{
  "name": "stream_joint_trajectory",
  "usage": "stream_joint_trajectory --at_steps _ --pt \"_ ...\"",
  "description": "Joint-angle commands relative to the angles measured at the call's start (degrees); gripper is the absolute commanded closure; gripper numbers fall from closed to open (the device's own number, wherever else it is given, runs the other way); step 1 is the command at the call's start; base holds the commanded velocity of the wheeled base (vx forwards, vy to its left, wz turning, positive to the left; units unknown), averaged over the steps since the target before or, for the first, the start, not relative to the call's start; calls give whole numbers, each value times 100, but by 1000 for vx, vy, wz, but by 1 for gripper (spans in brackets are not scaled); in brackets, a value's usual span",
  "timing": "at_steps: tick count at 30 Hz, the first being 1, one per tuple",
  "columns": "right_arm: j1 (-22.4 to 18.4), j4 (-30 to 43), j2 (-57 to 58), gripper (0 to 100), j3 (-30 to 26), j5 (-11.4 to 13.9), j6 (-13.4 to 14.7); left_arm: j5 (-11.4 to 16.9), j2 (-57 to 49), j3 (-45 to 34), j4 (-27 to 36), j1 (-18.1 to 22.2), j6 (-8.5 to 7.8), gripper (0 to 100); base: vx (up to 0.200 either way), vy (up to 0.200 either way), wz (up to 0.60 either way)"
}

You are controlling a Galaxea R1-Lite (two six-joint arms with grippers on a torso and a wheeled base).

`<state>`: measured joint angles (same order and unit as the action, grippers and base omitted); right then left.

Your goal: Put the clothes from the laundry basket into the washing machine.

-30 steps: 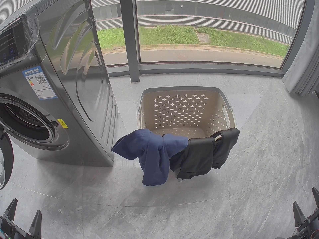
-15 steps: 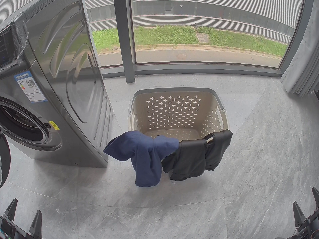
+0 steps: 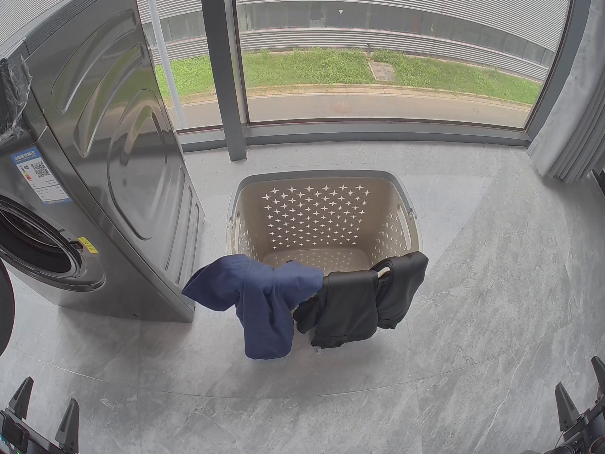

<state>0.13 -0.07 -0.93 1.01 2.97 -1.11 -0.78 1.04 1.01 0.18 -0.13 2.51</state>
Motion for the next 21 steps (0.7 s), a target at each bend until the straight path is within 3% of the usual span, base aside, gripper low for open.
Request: stream_joint_trajectory --at_steps 1,5,14,21 --pt "4 -1 93 0 -92 1 -3 -1 -60 -84 -1 -4 -5 0 0 0 0" --pt "4 -1 93 0 -92 1 -3 -1 -60 -84 -1 -4 4 0 0 0 0" --pt "4 -1 93 0 -101 1 -3 -10 -60 -84 -1 5 4 0 0 -200 0" --pt "4 -1 93 0 -92 1 -3 -1 -60 -84 -1 5 4 0 0 0 0"
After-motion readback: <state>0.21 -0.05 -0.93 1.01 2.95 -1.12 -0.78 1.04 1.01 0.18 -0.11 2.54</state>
